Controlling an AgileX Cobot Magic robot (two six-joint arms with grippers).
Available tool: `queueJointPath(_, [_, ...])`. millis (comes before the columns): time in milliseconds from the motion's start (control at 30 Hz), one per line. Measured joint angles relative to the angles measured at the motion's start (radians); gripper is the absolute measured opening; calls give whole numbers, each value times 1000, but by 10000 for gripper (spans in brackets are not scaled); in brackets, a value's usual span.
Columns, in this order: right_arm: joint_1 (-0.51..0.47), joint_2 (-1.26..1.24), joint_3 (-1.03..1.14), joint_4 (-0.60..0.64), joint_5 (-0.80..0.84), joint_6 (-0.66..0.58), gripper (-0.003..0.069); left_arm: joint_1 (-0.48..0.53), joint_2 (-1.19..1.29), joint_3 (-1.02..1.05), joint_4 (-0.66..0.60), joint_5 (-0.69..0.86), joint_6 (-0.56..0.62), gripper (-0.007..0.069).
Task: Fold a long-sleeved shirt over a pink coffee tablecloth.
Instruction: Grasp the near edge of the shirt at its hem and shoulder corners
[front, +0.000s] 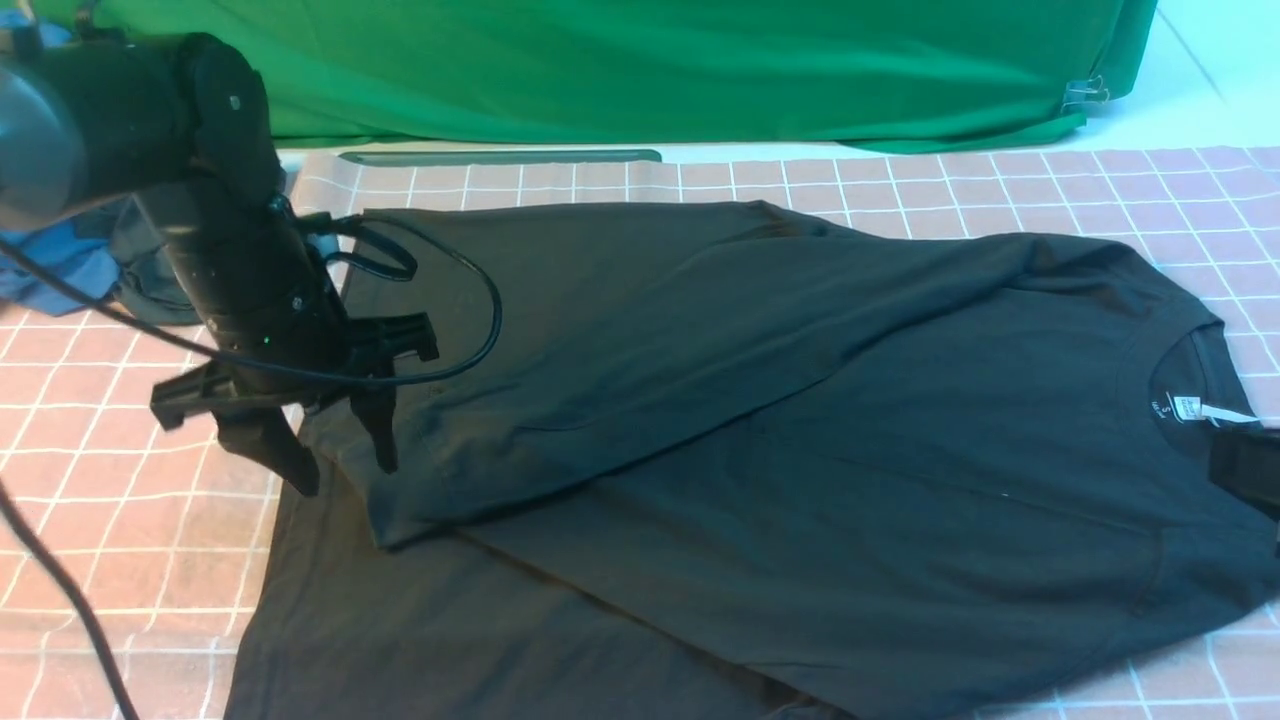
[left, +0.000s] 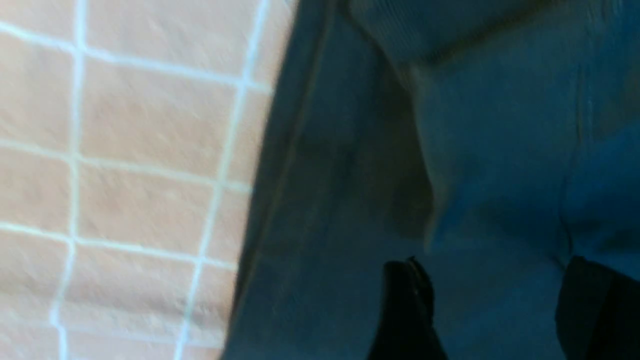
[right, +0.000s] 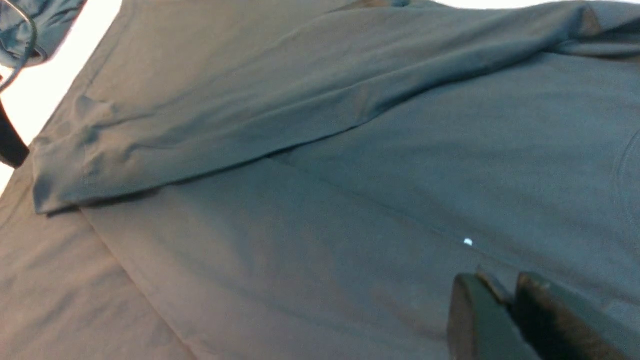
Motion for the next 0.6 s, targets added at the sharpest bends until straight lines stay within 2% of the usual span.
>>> queueJointPath(67, [0,6,-25,-14,73,30,136,0,-64,75,9,-1,14,314])
queueJointPath(100, [0,8,-28,-16,73,33,134,0,-70,82,11,-1,15,296])
queueJointPath(133, [0,23,-57,-33,126,48,121,0,-116,134,30,-3,16,230])
queueJointPath(267, [0,100,-141,-85,280,71,63,0,-263,275,43,-78,14,59])
queueJointPath(333, [0,163,-177,-118,347,73,40,0,-346,339,38,-121,1,25])
queueJointPath(433, [0,257,-208,-197,389,78,37,0,-441,431,30,-164,-11,13])
queueJointPath(600, [0,417,-213,-363,391,182,44,0,-508,540,30,-189,-13,14])
